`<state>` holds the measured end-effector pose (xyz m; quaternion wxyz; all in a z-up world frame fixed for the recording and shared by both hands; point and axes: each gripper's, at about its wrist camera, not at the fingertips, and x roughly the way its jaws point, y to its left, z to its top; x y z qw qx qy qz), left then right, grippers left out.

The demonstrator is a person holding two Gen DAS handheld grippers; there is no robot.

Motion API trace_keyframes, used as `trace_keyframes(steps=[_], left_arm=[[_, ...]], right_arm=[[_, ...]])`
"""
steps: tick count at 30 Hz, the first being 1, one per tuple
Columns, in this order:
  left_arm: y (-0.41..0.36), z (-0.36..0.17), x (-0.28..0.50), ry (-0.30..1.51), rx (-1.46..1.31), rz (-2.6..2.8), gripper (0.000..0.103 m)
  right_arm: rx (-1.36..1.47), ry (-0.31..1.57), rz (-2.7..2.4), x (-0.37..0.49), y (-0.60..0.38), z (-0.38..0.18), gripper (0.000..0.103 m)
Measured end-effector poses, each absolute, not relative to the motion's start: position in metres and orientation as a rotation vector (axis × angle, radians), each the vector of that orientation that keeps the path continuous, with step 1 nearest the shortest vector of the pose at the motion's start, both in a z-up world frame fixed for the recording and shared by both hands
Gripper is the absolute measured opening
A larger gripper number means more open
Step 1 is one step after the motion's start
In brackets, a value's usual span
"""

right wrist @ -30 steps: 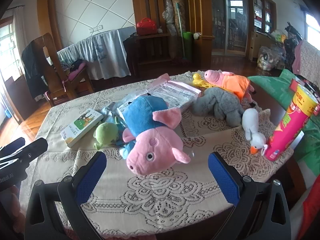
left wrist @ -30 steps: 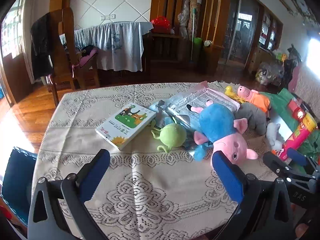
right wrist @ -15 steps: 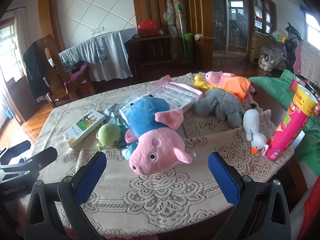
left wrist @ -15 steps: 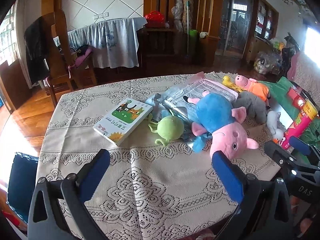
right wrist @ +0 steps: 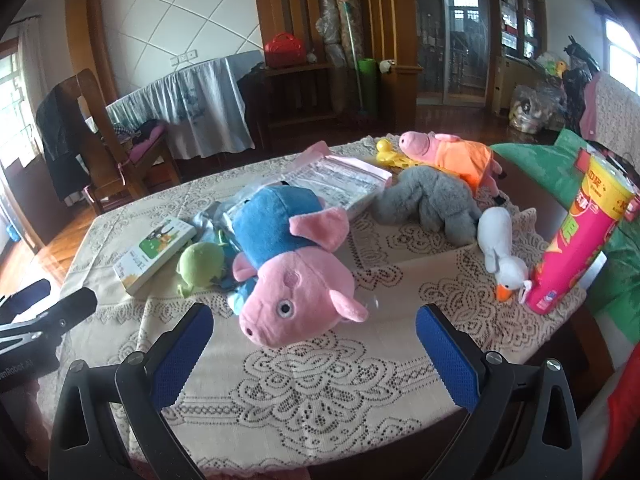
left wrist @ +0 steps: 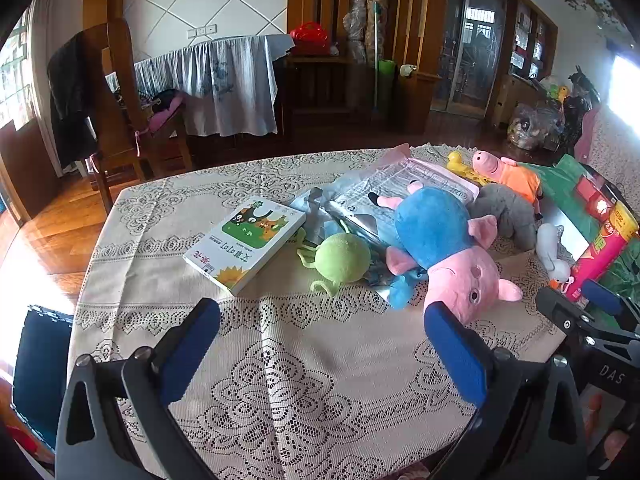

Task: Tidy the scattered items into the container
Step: 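Move both tools toward the blue-and-pink pig plush on the table, then grasp the blue-and-pink pig plush with both tools together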

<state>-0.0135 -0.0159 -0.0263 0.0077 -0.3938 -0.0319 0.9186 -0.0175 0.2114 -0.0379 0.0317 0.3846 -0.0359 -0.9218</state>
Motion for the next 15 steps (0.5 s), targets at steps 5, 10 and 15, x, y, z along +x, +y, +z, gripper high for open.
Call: trace_keyframes(steps=[5, 10, 15], left_arm=[[-0.006, -0.041, -0.031, -0.073, -1.242, 2.833, 0.103], [0.013, -0.064, -0.056, -0.053, -1.271, 2.731, 0.103], [0.037, -0.085, -0.08, -0.014, -1.291, 2.627, 0.103]], right_arm=[[1.227, -0.148, -2.811, -0.03, 0.224, -0.052, 0.103], [1.297, -0.195, -2.797, -0.049, 0.252, -0.071, 0.103], [1.332, -0.227, -2.771, -0.063, 0.268, -0.083, 0.103]])
